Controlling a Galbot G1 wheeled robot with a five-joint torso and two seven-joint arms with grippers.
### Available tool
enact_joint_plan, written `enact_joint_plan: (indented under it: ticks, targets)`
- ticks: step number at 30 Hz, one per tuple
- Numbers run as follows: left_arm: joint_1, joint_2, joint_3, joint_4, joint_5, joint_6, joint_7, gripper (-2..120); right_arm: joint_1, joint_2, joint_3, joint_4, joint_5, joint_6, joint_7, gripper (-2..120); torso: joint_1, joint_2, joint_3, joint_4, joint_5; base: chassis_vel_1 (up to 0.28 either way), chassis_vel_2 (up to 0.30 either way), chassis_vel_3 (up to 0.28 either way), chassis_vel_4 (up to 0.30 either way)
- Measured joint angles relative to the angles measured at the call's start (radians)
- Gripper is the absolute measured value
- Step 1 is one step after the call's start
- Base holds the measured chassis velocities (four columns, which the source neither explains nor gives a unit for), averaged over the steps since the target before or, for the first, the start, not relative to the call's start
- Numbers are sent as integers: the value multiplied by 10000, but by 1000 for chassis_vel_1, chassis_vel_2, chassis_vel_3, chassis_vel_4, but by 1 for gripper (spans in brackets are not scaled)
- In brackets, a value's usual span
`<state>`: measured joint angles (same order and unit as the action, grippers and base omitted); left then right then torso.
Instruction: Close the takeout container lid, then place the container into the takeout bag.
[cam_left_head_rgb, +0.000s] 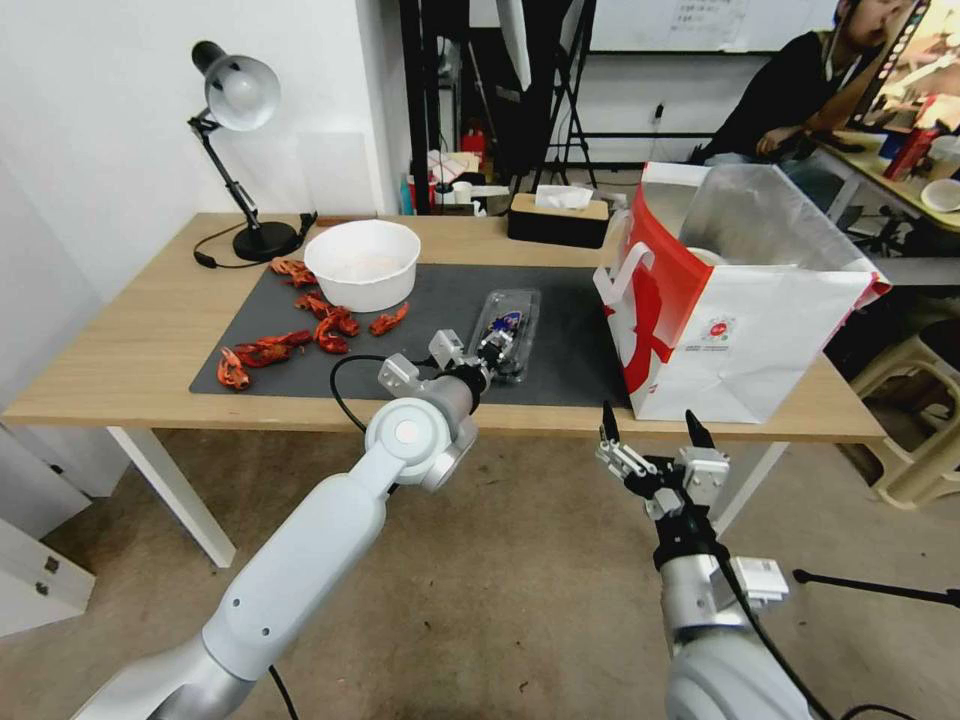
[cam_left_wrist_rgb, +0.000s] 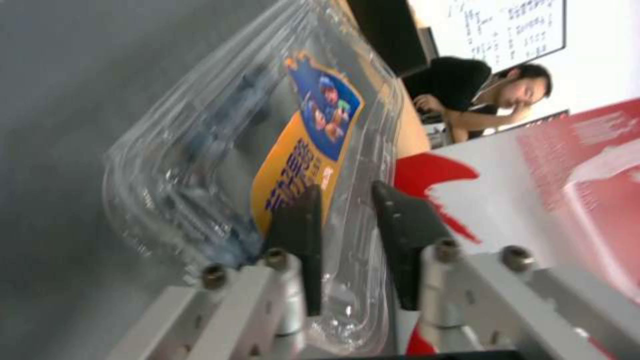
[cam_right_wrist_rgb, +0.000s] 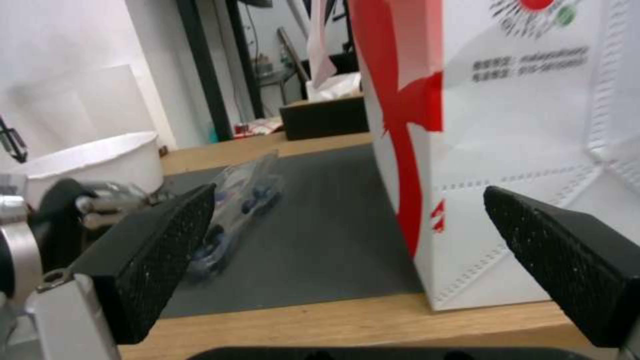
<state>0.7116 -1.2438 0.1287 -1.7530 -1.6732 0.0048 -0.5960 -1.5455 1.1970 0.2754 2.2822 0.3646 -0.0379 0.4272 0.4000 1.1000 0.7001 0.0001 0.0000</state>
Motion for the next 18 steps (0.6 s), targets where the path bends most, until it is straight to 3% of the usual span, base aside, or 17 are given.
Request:
enact_joint_plan:
  ticks: [5, 14, 18]
  targets:
    - [-113, 24, 253, 131, 347, 73, -75, 0, 905, -527, 81, -32, 2234, -827, 137, 100, 0, -1, 0, -3, 0, 0, 0, 0, 0]
    - [-143, 70, 356, 202, 738, 68, -40, 0, 3531, -1113, -581, -1290, 6030, -1701, 734, 100, 1, -2, 0, -1, -1, 0, 0, 0, 0]
    - [-144, 76, 367, 206, 798, 61, -29, 0, 4245, -1076, -845, -1725, 6605, -1745, 840, 100, 1, -2, 1, 1, 0, 0, 0, 0, 0]
